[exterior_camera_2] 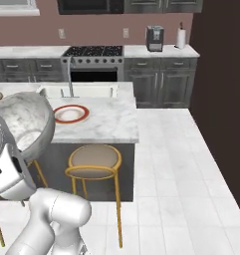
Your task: Move the bowls from the cabinet to the plates on the dining table.
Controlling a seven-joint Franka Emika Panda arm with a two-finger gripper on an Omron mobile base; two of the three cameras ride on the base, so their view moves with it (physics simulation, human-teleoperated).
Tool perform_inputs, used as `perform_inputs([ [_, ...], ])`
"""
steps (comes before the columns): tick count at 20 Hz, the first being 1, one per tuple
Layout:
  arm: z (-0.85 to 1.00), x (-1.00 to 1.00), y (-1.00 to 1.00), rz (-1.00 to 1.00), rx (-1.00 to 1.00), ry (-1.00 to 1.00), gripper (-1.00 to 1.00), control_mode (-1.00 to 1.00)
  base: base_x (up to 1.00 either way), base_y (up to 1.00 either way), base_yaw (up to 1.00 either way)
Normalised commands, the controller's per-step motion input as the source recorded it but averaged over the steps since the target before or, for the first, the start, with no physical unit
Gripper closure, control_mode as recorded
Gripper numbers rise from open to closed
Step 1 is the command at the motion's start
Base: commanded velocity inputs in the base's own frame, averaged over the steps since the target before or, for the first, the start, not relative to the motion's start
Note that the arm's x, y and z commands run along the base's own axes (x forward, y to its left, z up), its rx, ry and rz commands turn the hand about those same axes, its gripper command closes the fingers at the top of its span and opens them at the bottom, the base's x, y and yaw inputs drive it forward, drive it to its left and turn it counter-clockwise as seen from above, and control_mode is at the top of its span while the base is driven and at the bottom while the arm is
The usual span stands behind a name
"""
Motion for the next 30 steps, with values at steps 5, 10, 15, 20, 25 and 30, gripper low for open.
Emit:
perform_inputs([
  [5, 0.00, 0.00, 0.00, 0.00, 0.00, 0.00, 1.00, 1.00, 0.00, 0.00, 0.38],
  [10, 0.00, 0.00, 0.00, 0.00, 0.00, 0.00, 1.00, 1.00, 0.00, 0.00, 0.26],
  [15, 0.00, 0.00, 0.00, 0.00, 0.00, 0.00, 1.00, 1.00, 0.00, 0.03, 0.13],
  [20, 0.00, 0.00, 0.00, 0.00, 0.00, 0.00, 1.00, 1.00, 0.14, -0.46, 0.06],
  [25, 0.00, 0.00, 0.00, 0.00, 0.00, 0.00, 1.00, 1.00, 0.17, -0.51, 0.09],
  [30, 0.00, 0.00, 0.00, 0.00, 0.00, 0.00, 1.00, 1.00, 0.03, -0.01, 0.00],
])
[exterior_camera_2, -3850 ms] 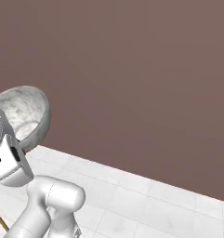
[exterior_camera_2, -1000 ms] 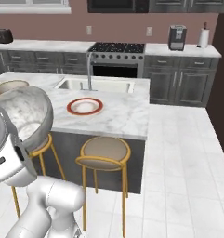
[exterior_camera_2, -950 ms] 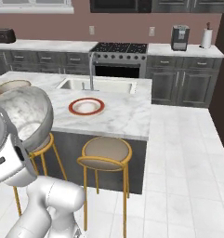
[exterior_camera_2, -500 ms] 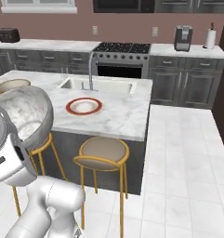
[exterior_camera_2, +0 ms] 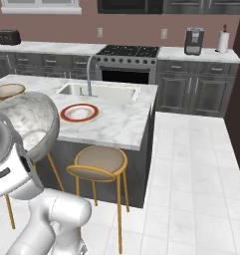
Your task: Move the bowls from the cabinet to the plates on the dining table.
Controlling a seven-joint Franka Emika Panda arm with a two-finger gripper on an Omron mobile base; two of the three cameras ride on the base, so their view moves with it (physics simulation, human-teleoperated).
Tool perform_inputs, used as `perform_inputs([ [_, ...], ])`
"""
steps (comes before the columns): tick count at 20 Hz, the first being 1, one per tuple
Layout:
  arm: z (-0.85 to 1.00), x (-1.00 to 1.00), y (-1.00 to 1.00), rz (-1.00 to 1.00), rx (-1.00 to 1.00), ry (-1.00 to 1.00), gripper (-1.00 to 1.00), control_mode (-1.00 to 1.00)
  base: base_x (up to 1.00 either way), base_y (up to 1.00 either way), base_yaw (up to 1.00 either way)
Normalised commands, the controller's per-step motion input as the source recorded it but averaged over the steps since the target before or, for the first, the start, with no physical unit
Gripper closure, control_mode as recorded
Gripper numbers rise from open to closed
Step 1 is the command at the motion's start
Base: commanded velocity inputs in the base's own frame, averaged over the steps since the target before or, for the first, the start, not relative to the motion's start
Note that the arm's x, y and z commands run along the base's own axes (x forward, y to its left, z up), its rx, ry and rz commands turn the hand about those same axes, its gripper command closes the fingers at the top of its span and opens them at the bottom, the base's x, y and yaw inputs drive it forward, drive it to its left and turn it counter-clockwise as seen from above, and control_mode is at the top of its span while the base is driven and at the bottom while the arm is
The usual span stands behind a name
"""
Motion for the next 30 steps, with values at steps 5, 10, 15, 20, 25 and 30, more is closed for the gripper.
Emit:
perform_inputs([
  [5, 0.00, 0.00, 0.00, 0.00, 0.00, 0.00, 1.00, 1.00, 0.45, 0.00, -0.01],
  [10, 0.00, 0.00, 0.00, 0.00, 0.00, 0.00, 1.00, 1.00, 0.66, 0.00, -0.02],
  [15, 0.00, 0.00, 0.00, 0.00, 0.00, 0.00, 1.00, 1.00, 0.72, 0.08, -0.04],
  [20, 0.00, 0.00, 0.00, 0.00, 0.00, 0.00, 1.00, 1.00, 0.65, 0.15, -0.06],
  [25, 0.00, 0.00, 0.00, 0.00, 0.00, 0.00, 1.00, 1.00, 0.49, 0.14, -0.05],
  [30, 0.00, 0.00, 0.00, 0.00, 0.00, 0.00, 1.00, 1.00, 0.02, 0.00, 0.00],
])
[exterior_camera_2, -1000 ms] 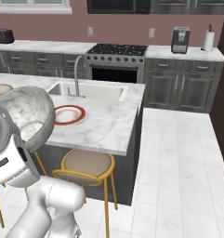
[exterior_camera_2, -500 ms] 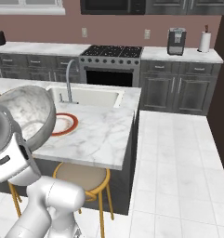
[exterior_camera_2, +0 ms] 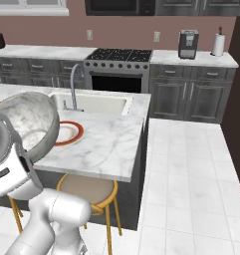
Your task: Move the bowls from the cabinet to the plates on the dining table.
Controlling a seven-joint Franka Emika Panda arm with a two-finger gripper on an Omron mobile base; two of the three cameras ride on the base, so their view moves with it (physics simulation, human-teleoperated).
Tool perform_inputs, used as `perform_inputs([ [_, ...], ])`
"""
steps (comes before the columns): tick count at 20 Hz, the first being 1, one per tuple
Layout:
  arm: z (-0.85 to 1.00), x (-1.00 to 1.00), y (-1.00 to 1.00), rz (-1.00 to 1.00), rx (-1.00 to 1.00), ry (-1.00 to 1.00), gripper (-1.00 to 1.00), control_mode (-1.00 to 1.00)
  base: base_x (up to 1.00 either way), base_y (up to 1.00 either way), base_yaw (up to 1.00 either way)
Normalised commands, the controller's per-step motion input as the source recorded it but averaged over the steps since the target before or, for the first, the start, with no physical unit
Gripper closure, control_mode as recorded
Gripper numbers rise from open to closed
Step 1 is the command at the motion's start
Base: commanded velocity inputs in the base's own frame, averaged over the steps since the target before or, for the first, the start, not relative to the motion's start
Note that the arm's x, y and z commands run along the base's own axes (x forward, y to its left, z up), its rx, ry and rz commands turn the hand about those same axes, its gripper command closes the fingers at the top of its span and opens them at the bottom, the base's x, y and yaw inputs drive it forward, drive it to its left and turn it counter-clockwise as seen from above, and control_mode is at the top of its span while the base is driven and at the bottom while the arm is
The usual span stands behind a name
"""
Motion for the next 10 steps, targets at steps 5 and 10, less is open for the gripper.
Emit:
perform_inputs([
  [5, -0.04, 0.23, 0.05, 0.00, 0.00, 0.00, 1.00, -1.00, 0.00, 0.00, 0.00],
  [10, -0.10, 0.48, 0.12, 0.00, 0.00, 0.00, 1.00, -1.00, 0.00, 0.00, 0.00],
])
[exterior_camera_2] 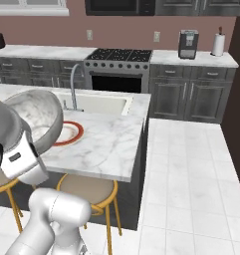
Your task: Move the bowls from the cabinet to the plates on the dining table.
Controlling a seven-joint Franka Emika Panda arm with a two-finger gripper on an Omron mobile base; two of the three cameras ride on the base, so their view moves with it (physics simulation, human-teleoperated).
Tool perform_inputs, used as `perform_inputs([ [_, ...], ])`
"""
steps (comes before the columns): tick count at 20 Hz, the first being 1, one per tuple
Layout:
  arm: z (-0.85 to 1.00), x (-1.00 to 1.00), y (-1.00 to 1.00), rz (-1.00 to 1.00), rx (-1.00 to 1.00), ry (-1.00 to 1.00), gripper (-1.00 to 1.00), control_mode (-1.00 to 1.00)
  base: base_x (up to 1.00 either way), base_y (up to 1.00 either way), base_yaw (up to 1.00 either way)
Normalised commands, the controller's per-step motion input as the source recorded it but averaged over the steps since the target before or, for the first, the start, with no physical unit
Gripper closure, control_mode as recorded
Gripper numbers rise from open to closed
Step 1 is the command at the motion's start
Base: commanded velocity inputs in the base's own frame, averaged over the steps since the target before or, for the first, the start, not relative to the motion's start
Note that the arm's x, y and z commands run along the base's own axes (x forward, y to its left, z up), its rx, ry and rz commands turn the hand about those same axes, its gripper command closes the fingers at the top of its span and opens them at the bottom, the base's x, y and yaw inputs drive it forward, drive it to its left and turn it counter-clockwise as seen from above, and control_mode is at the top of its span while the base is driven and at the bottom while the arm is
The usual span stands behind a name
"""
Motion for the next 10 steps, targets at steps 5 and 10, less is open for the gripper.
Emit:
perform_inputs([
  [5, -0.15, 0.39, 0.17, 0.00, 0.00, 0.01, 1.00, -1.00, 0.00, 0.00, 0.00],
  [10, -0.16, 0.35, 0.18, 0.00, 0.02, 0.00, 1.00, -1.00, 0.00, 0.00, 0.00],
])
